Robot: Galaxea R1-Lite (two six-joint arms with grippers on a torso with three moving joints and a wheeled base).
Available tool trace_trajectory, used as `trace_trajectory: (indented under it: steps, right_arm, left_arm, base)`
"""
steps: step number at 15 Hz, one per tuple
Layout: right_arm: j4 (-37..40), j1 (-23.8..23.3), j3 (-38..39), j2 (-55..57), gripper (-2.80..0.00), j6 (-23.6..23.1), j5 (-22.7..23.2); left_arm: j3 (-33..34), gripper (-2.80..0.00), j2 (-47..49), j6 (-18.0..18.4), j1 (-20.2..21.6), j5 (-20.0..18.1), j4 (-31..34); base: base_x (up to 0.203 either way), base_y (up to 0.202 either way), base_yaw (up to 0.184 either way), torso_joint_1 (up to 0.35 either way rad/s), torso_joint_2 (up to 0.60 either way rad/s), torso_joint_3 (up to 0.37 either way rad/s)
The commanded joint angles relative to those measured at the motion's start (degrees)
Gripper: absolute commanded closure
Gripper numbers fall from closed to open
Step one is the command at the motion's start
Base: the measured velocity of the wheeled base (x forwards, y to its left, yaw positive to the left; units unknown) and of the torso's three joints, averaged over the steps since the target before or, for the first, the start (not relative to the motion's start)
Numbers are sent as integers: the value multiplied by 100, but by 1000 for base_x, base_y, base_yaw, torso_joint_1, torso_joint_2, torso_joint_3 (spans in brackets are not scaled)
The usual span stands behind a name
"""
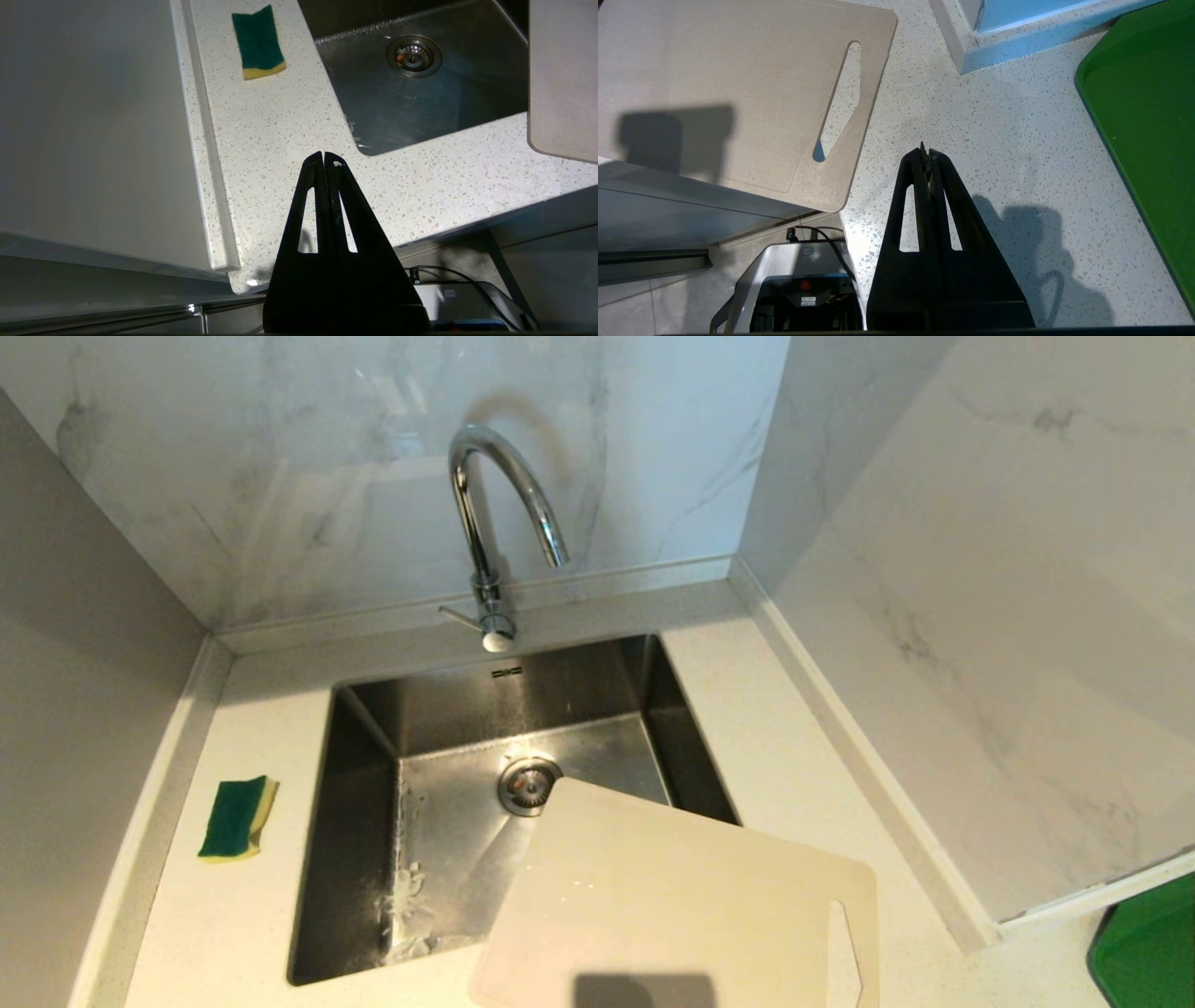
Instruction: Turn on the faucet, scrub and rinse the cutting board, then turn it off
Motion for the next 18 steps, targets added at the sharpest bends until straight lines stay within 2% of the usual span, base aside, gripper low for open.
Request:
trace_trajectory:
  steps: [1,4,6,7,8,10,11,14,15,16,17,18]
  right_arm:
    - [14,2,0,1,0,3,0]
    - [14,2,0,1,0,3,0]
    - [14,2,0,1,0,3,0]
    - [14,2,0,1,0,3,0]
    - [14,2,0,1,0,3,0]
    - [14,2,0,1,0,3,0]
    - [14,2,0,1,0,3,0]
    - [14,2,0,1,0,3,0]
    - [14,2,0,1,0,3,0]
    - [14,2,0,1,0,3,0]
    - [14,2,0,1,0,3,0]
    - [14,2,0,1,0,3,0]
  left_arm:
    - [-28,0,11,7,3,-12,48]
    - [-37,0,11,64,3,-36,56]
    - [-39,0,11,520,-5,-221,56]
    - [-34,0,11,631,-6,-249,14]
    - [-28,0,11,531,-6,-238,9]
    - [-41,0,11,-118,-6,-132,51]
    - [-46,0,11,-301,-6,24,56]
    - [-60,0,11,-366,-6,108,65]
    - [-32,0,16,-132,-6,83,56]
    - [-21,0,14,319,-6,48,28]
    - [-5,0,12,596,-6,-65,-23]
    - [-2,0,13,607,-6,-109,-36]
  base:
    - [0,0,0,0,0,0]
    - [0,0,0,0,0,0]
    - [0,0,0,0,0,0]
    - [0,0,0,0,0,0]
    - [0,0,0,0,0,0]
    - [0,0,0,0,0,0]
    - [0,0,0,0,0,0]
    - [0,0,0,0,0,0]
    - [0,0,0,0,0,0]
    - [0,0,0,0,0,0]
    - [0,0,0,0,0,0]
    - [0,0,0,0,0,0]
